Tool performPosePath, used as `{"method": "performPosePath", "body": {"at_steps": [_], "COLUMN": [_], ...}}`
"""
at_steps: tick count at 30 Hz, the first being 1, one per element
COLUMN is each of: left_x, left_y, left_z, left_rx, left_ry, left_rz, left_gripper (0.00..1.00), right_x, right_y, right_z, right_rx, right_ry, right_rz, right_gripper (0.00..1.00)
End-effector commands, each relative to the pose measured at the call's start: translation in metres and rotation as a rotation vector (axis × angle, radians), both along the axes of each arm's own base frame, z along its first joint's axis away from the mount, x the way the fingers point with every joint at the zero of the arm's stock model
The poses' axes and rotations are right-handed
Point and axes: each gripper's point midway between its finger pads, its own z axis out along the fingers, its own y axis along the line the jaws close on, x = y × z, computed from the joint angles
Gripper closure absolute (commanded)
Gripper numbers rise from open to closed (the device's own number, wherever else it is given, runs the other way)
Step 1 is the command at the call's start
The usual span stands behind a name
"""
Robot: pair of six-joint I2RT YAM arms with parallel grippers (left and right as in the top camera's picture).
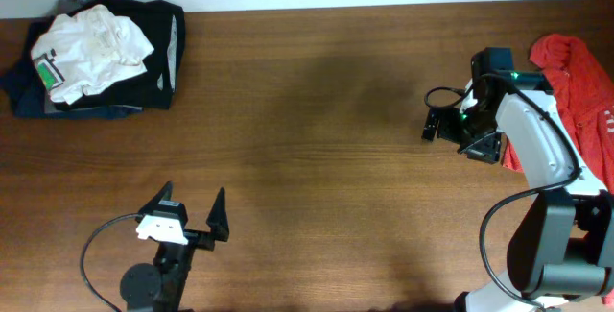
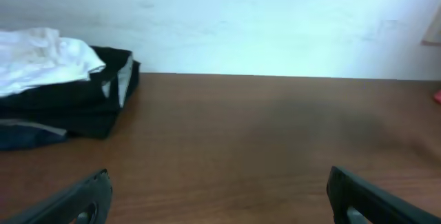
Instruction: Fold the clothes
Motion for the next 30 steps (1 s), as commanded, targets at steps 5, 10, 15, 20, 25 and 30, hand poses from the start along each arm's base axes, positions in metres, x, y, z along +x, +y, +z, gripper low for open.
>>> {"method": "performPosePath", "body": {"at_steps": [5,10,15,20,25,30], "left_x": [0.002,0.002,0.002,0.002,0.002,0.002], "left_y": [0.017,0.017,0.017,0.017,0.017,0.017], "left_z": [-0.003,-0.002,-0.002,-0.002,-0.002,-0.002], "left_rx": [-0.014,-0.014,-0.014,-0.014,-0.014,-0.014], "left_ry": [0.002,0.001,0.001,0.001,0.001,0.001], "left_rz": [0.101,0.101,0.101,0.101,0.101,0.101], "left_gripper": [0.01,0.01,0.01,0.01,0.01,0.01], "right_x": [0.000,0.000,0.000,0.000,-0.029,-0.094], "right_y": [0.000,0.000,0.000,0.008,0.024,0.034], "right_z": [0.003,0.003,0.003,0.038,0.160,0.178], "right_rx": [0.002,0.002,0.002,-0.017,-0.089,-0.082], "right_ry": [-0.008,-0.008,-0.008,-0.116,-0.524,-0.830], "right_rz": [-0.004,-0.004,-0.004,0.022,0.076,0.103], "right_gripper": [0.01,0.01,0.01,0.01,0.01,0.01]}}
